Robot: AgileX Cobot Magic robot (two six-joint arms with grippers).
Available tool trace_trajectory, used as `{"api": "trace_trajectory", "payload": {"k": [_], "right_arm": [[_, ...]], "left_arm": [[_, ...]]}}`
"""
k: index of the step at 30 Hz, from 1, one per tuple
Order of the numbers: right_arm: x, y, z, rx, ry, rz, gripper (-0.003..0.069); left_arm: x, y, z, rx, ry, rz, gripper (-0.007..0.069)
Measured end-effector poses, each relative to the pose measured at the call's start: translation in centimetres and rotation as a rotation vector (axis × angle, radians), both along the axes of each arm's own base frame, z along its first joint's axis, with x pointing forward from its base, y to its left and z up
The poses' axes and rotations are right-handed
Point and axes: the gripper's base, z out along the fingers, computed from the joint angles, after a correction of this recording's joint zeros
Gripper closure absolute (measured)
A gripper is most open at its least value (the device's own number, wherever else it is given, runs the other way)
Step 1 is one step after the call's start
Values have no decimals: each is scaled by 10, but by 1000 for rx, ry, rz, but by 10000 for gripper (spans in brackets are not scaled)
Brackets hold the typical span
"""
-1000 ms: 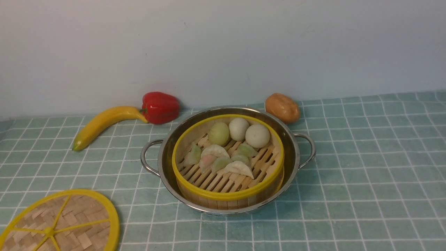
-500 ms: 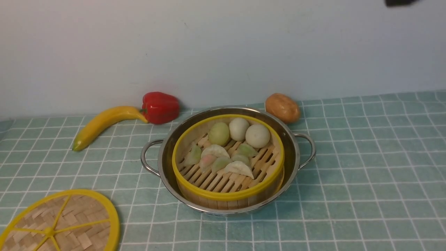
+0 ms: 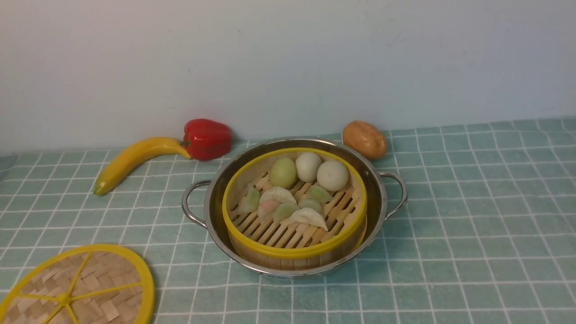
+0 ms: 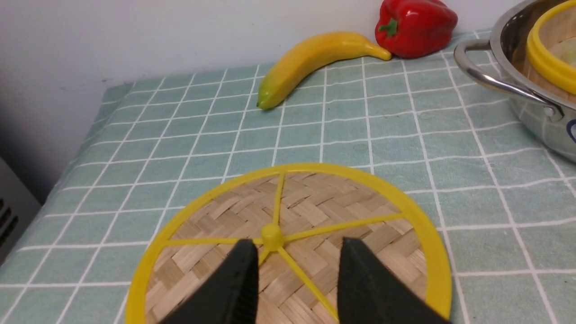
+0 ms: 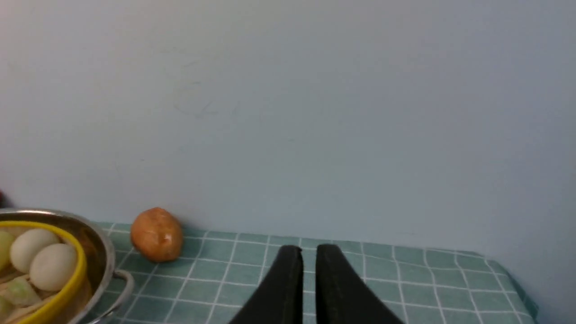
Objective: Place the steamer in the pot on the blue tablecloth, and put the lid on the steamer.
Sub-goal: 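Grasp the bamboo steamer lid lying on the table by its centre knob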
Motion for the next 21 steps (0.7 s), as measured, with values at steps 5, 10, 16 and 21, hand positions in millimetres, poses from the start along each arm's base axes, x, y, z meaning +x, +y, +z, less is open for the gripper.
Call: {"api": "trace_trajectory", "payload": {"k": [5,10,16,21], "right_arm": [[-13,0,-53,6,-55,-10,554],[-16,-1,-87,18,-19,-11,531],[-18,-4,-98,77,87,-49,512],[-18,-4,-103,141,136,-63,497]], "left_arm": [[0,0,0,0,0,0,382],[0,0,0,0,0,0,382],[0,0,0,0,0,0,382],[0,0,0,0,-1,0,382]]}}
